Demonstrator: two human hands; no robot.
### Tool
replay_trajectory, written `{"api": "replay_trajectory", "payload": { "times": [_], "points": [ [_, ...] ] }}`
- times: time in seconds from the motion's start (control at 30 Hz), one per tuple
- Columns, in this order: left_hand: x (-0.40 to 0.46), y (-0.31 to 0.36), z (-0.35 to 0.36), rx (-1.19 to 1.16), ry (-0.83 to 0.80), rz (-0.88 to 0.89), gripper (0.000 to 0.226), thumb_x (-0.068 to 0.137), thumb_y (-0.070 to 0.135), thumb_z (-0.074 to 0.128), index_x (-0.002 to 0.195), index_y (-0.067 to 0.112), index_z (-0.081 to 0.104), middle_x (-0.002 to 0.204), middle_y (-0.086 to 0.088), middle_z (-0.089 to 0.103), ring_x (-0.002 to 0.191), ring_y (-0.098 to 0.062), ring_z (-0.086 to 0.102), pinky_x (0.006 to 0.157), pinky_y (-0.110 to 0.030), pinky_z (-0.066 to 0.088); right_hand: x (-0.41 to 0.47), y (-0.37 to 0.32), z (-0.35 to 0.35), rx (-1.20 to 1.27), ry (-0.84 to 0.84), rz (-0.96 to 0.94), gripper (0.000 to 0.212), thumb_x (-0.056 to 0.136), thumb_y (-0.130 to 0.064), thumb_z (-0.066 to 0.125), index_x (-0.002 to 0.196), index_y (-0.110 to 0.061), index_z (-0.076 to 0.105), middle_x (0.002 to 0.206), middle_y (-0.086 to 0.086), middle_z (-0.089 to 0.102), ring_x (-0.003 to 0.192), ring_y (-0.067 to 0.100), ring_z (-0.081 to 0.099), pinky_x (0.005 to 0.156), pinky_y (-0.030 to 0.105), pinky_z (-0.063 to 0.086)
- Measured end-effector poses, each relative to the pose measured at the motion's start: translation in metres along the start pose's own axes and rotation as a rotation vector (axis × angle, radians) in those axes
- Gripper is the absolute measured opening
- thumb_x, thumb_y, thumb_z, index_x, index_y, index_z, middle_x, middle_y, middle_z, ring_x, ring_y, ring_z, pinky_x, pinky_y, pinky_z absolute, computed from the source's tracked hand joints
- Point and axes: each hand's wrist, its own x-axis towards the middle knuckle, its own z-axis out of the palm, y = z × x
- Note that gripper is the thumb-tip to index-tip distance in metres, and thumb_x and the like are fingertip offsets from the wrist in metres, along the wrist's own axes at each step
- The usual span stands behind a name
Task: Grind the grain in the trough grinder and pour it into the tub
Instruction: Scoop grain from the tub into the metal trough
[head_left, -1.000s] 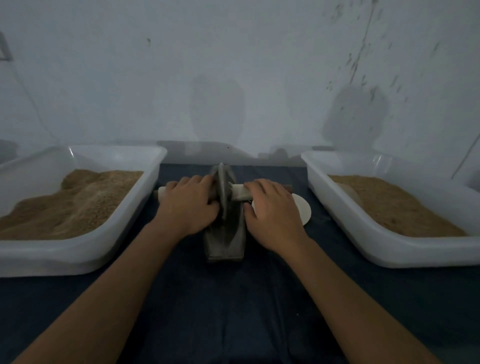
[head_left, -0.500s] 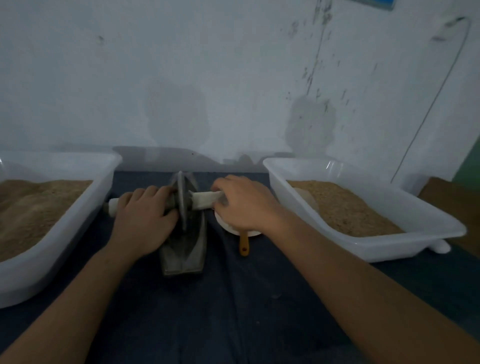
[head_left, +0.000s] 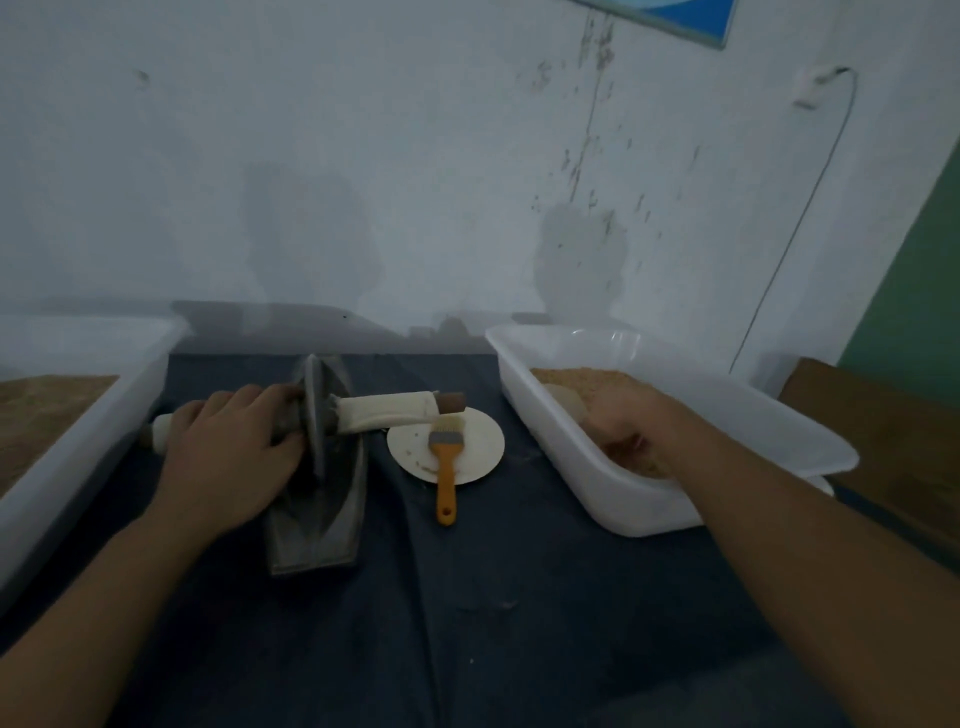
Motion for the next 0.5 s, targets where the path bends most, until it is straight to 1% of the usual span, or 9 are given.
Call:
{"api": "replay_trajectory", "payload": {
  "times": [0.1,0.13,0.2,0.27,0.3,0.33,0.4,0.47,0.5],
  "points": [
    [-0.002,0.0,0.001,-0.01,0.005,0.01,0.055,0.082,0.045,0.042,0.13,0.027,0.062,0.116,-0.004,0.067,0.109,-0.035,0.059,0.099,-0.053,0.038,0.005,-0.005,0.002,0.053,0.007,-0.007,0.031,0.087,-0.035,0.071,0.099,-0.008,0.065,0.102,0.01,0.068,0.089,0.026,0.069,0.081,0.04,0.06],
    [-0.002,0.0,0.0,-0.012,0.009,0.01,0.055,0.082,0.045,0.042,0.13,0.027,0.062,0.117,-0.004,0.067,0.109,-0.036,0.059,0.099,-0.053,0.037,0.007,-0.005,0.0,0.084,0.035,-0.016,0.031,0.088,-0.037,0.069,0.097,-0.008,0.063,0.101,0.009,0.067,0.088,0.026,0.068,0.079,0.04,0.06],
    [-0.002,0.0,-0.001,-0.014,0.011,0.009,0.057,0.082,0.045,0.041,0.131,0.026,0.062,0.118,-0.005,0.067,0.11,-0.036,0.058,0.1,-0.052,0.036,0.008,-0.005,-0.005,0.134,0.11,-0.049,0.03,0.088,-0.038,0.068,0.1,-0.012,0.06,0.1,0.008,0.066,0.086,0.025,0.067,0.076,0.038,0.058],
    [-0.001,0.001,-0.001,-0.016,0.009,0.008,0.058,0.081,0.046,0.04,0.131,0.026,0.062,0.117,-0.006,0.067,0.11,-0.036,0.059,0.099,-0.051,0.036,0.007,-0.001,-0.012,0.169,0.203,-0.073,0.021,0.09,-0.03,0.064,0.087,-0.01,0.061,0.085,0.01,0.068,0.069,0.023,0.067,0.057,0.028,0.055],
    [0.0,0.002,-0.002,-0.019,0.009,0.007,0.058,0.081,0.045,0.04,0.131,0.025,0.063,0.117,-0.006,0.067,0.11,-0.037,0.059,0.098,-0.05,0.036,0.006,0.002,-0.016,0.173,0.247,-0.074,0.02,0.091,-0.027,0.062,0.084,-0.009,0.062,0.078,0.009,0.069,0.062,0.022,0.067,0.051,0.026,0.053],
    [0.0,0.003,-0.002,-0.02,0.005,0.007,0.058,0.081,0.045,0.04,0.131,0.025,0.063,0.117,-0.006,0.067,0.11,-0.037,0.059,0.098,-0.05,0.035,0.004,0.007,-0.02,0.157,0.277,-0.069,0.022,0.093,-0.027,0.061,0.085,-0.008,0.063,0.076,0.01,0.07,0.06,0.022,0.068,0.051,0.028,0.056],
    [-0.001,0.005,-0.003,-0.015,0.001,0.005,0.058,0.081,0.044,0.04,0.131,0.025,0.062,0.117,-0.006,0.067,0.11,-0.036,0.058,0.099,-0.049,0.035,-0.002,0.016,-0.029,0.042,0.307,-0.038,0.031,0.097,-0.035,0.057,0.088,-0.007,0.066,0.079,0.009,0.072,0.067,0.024,0.071,0.069,0.035,0.062],
    [-0.001,0.004,-0.004,-0.01,0.007,0.008,0.058,0.08,0.043,0.04,0.131,0.024,0.063,0.117,-0.006,0.067,0.11,-0.036,0.058,0.099,-0.049,0.036,-0.012,0.022,-0.04,-0.133,0.326,0.004,0.036,0.098,-0.044,0.055,0.088,-0.011,0.065,0.084,0.006,0.071,0.074,0.023,0.07,0.082,0.038,0.059],
    [-0.001,0.003,-0.004,-0.009,0.013,0.01,0.058,0.08,0.042,0.041,0.13,0.024,0.063,0.117,-0.006,0.067,0.11,-0.035,0.058,0.1,-0.049,0.036,-0.016,0.026,-0.045,-0.223,0.324,0.03,0.034,0.097,-0.045,0.055,0.087,-0.014,0.063,0.088,0.004,0.069,0.078,0.022,0.068,0.084,0.037,0.055]
  ]
}}
